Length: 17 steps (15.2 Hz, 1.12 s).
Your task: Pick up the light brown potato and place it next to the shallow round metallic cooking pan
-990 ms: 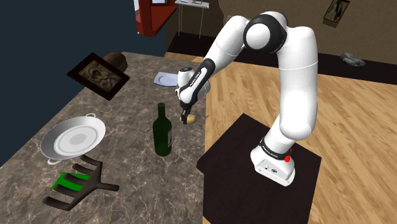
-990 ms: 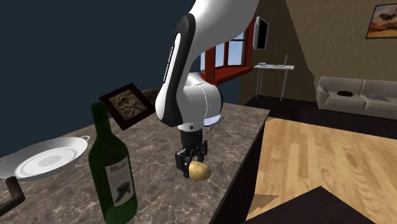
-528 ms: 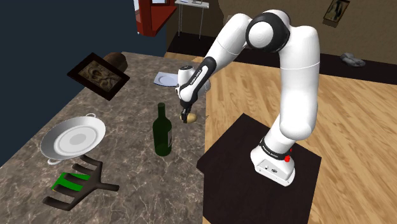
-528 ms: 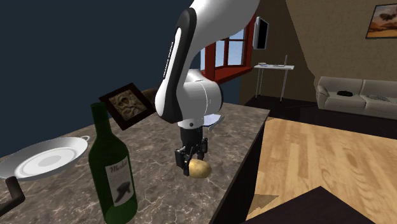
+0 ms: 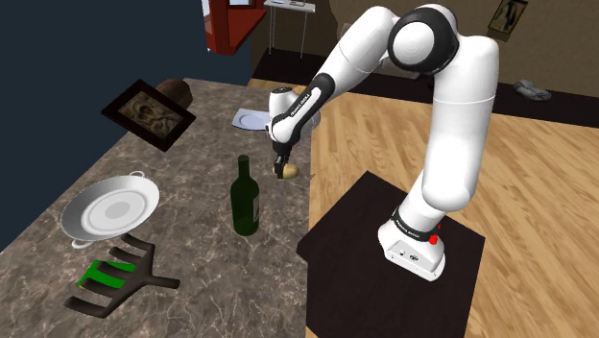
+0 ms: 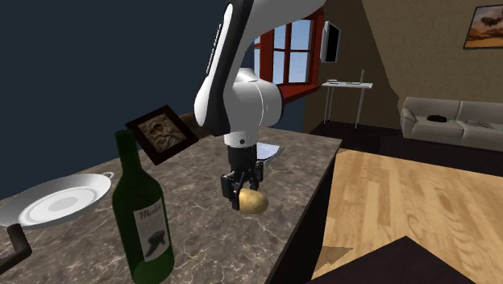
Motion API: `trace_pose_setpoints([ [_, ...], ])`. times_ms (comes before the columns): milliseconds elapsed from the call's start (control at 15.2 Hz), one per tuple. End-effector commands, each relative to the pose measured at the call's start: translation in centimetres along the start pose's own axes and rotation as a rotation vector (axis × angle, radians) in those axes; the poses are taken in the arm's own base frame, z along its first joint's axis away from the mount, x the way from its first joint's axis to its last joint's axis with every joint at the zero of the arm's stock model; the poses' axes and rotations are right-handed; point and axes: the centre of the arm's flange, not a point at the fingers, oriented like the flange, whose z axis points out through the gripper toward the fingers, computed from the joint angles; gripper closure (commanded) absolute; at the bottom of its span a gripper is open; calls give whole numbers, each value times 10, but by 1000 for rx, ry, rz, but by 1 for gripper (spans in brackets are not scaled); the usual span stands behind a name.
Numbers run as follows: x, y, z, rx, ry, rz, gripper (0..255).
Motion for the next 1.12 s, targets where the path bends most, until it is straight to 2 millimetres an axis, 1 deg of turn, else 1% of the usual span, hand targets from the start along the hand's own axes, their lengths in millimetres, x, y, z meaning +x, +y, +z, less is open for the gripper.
trace_pose_setpoints([
  [0,0,0,-10,0,0,0,255],
  [858,-7,-3,-78,0,0,0,255],
  [1056,24,-28,-80,0,0,0,255],
])
